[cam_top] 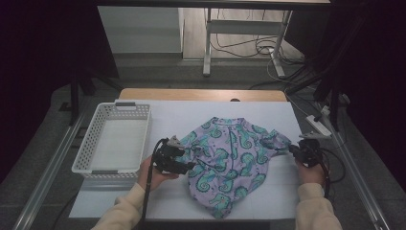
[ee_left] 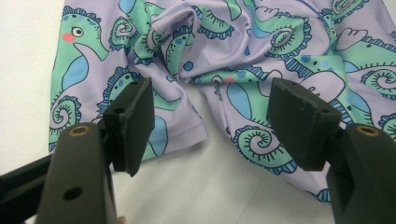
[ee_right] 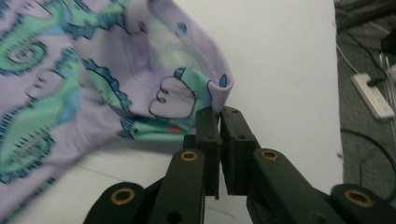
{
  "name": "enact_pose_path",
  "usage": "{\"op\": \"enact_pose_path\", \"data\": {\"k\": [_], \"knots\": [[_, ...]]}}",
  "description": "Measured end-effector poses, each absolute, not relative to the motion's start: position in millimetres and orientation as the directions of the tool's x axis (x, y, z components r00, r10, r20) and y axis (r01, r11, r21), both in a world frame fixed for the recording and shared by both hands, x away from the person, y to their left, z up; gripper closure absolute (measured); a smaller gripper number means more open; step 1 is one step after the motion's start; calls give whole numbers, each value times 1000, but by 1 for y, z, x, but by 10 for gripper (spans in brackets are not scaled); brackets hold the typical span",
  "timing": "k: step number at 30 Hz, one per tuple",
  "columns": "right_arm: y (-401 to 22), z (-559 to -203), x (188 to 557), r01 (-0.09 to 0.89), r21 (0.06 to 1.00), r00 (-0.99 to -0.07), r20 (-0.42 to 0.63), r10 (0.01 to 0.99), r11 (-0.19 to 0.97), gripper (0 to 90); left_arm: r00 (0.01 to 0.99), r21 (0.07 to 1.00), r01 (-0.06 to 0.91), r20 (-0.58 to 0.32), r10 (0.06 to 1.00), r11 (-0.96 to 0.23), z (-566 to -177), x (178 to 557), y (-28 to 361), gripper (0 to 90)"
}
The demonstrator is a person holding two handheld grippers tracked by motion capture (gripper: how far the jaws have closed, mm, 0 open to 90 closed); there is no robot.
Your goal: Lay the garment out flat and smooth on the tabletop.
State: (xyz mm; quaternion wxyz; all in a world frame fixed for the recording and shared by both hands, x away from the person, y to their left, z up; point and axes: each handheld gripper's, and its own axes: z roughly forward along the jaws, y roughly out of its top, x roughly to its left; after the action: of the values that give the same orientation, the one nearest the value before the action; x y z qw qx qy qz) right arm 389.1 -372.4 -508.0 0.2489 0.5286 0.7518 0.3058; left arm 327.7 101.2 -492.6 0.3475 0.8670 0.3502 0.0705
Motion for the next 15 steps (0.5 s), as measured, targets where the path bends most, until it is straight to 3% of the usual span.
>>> {"op": "enact_pose_path", "data": {"k": [5, 11, 15], "knots": [[-376, -511, 389, 668, 705, -307, -31, 951, 239, 793, 746, 651, 558, -121, 655, -515, -493, 327, 101, 327], [-368, -491, 384, 575, 777, -353, -46, 934, 256, 605, 745, 651, 558, -120, 656, -515, -493, 327, 102, 327], [-356, -481, 389, 532, 794, -417, -59, 907, 296, 555, 741, 648, 563, -120, 660, -513, -494, 327, 103, 327]]}}
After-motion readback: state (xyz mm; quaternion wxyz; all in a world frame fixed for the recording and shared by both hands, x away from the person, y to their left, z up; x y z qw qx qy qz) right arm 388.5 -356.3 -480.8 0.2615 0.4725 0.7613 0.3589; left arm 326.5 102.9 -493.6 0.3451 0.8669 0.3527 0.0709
